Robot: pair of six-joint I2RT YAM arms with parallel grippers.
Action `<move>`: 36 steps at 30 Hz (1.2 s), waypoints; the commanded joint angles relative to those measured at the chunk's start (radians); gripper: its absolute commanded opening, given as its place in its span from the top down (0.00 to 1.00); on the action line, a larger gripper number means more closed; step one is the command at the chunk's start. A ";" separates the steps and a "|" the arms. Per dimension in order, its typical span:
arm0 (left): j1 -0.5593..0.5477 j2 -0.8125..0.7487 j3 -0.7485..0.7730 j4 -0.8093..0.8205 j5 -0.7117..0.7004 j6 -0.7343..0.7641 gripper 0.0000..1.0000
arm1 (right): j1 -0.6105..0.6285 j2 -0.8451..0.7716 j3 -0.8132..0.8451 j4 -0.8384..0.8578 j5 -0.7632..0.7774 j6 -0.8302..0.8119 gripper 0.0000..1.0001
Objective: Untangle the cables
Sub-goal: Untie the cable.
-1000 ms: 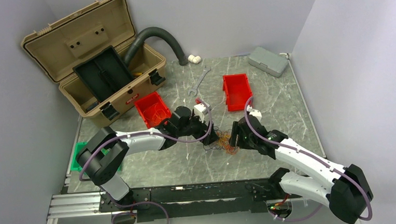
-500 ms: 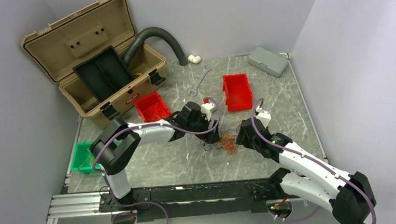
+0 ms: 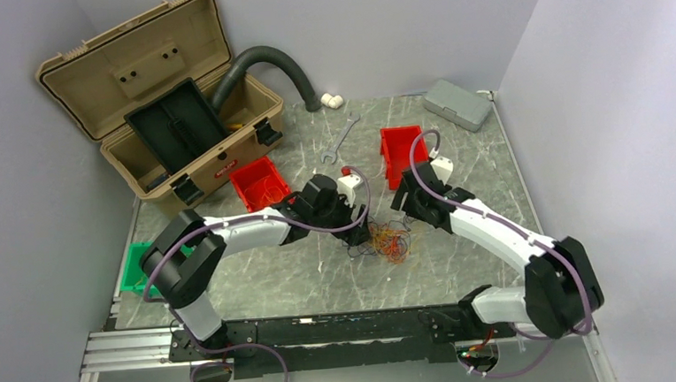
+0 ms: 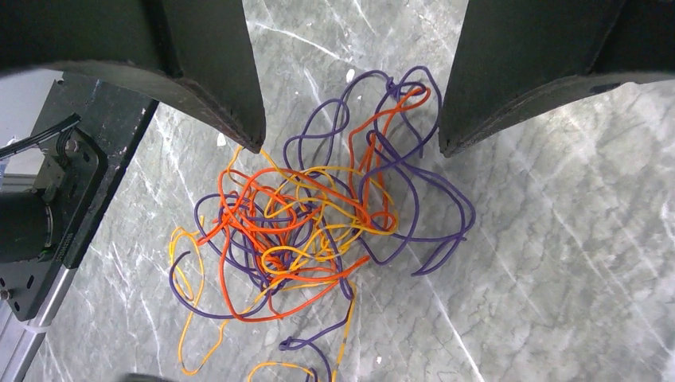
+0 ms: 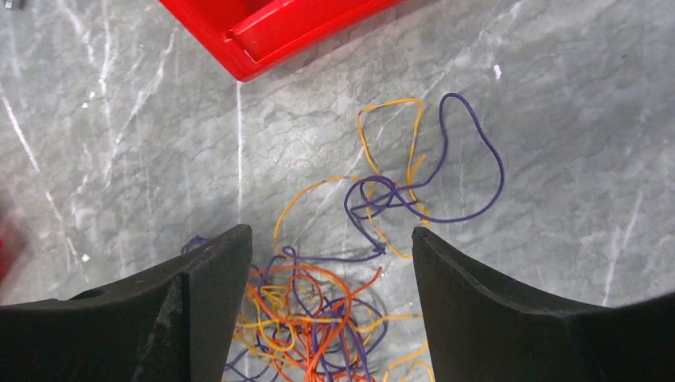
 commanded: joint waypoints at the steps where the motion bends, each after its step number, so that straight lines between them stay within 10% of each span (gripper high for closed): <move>1: 0.001 -0.088 -0.033 0.054 -0.073 0.018 0.16 | -0.022 0.086 0.045 0.102 -0.083 0.026 0.26; 9: 0.073 -0.107 -0.091 0.117 -0.046 -0.074 0.14 | -0.023 0.178 0.018 0.212 -0.162 0.075 0.34; 22: 0.127 -0.141 -0.144 0.179 -0.024 -0.107 0.18 | 0.019 0.122 0.043 0.167 -0.110 0.010 1.00; 36: 0.126 -0.215 -0.233 0.333 0.039 -0.103 0.17 | 0.101 -0.255 0.117 0.169 -0.346 -0.136 1.00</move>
